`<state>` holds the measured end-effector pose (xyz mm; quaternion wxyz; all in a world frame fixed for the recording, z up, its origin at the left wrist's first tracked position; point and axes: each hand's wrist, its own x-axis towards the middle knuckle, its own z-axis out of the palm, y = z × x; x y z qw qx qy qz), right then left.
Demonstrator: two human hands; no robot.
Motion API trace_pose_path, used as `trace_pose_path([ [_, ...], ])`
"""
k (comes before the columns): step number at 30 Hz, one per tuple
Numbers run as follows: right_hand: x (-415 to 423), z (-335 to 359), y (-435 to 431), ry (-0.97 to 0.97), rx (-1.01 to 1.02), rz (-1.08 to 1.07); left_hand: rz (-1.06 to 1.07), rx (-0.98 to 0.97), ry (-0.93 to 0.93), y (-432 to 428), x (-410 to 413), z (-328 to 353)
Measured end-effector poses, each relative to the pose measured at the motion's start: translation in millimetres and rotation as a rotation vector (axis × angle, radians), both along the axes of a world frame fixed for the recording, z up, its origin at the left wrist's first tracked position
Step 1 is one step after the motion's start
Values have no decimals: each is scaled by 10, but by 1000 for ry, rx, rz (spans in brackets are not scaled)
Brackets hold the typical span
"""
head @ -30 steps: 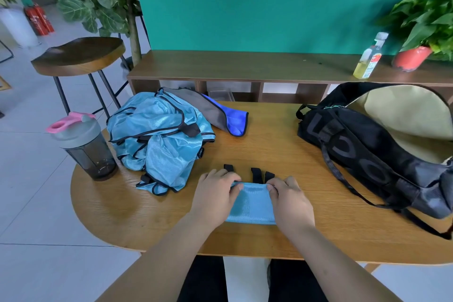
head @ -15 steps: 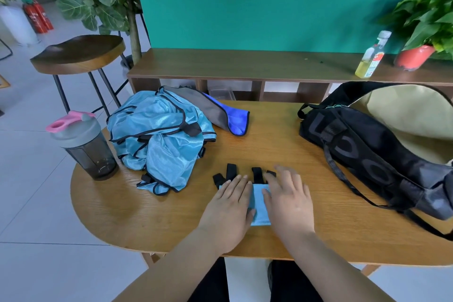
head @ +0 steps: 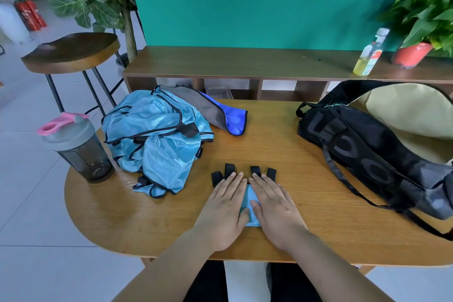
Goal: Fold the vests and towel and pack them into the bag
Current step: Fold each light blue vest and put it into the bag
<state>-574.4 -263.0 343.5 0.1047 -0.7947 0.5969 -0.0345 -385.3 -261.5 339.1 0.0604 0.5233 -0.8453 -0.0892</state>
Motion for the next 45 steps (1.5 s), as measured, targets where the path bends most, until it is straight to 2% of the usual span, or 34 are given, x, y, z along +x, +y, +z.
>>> trace_pose_path([
  [5,12,-7,23,7,-30,25,103,-112,103,87,3,-22],
  [8,6,4,24,9,-23,25,427,-230,333,105,58,11],
  [10,8,10,25,18,-31,26,717,-163,510,0,137,53],
  [12,12,7,34,27,-36,27,785,23,549,-186,213,108],
  [15,4,7,42,29,-45,30,751,234,574,-473,256,241],
  [17,2,12,37,29,-48,31,753,263,651,-598,272,323],
  [20,-1,22,38,15,-46,28,624,168,741,-713,287,358],
  [23,-3,30,41,16,-42,28,539,96,745,-750,265,290],
  [27,-6,29,38,20,-46,33,546,72,594,-759,214,189],
  [29,-8,18,28,35,-46,34,598,23,638,-742,195,217],
  [32,-12,-3,22,31,-47,25,625,-269,706,-519,154,364],
  [34,-11,-4,14,11,-27,20,397,-364,622,-234,93,404],
  [36,0,30,-4,-14,14,30,142,-310,397,33,60,313],
  [37,8,71,-15,-26,35,29,84,-288,300,122,60,237],
  [39,20,123,-72,-11,30,23,72,-257,237,180,108,98],
  [42,37,229,-217,46,-53,16,40,-194,250,126,163,90],
  [45,47,341,-395,105,12,45,6,-136,270,22,220,147],
])
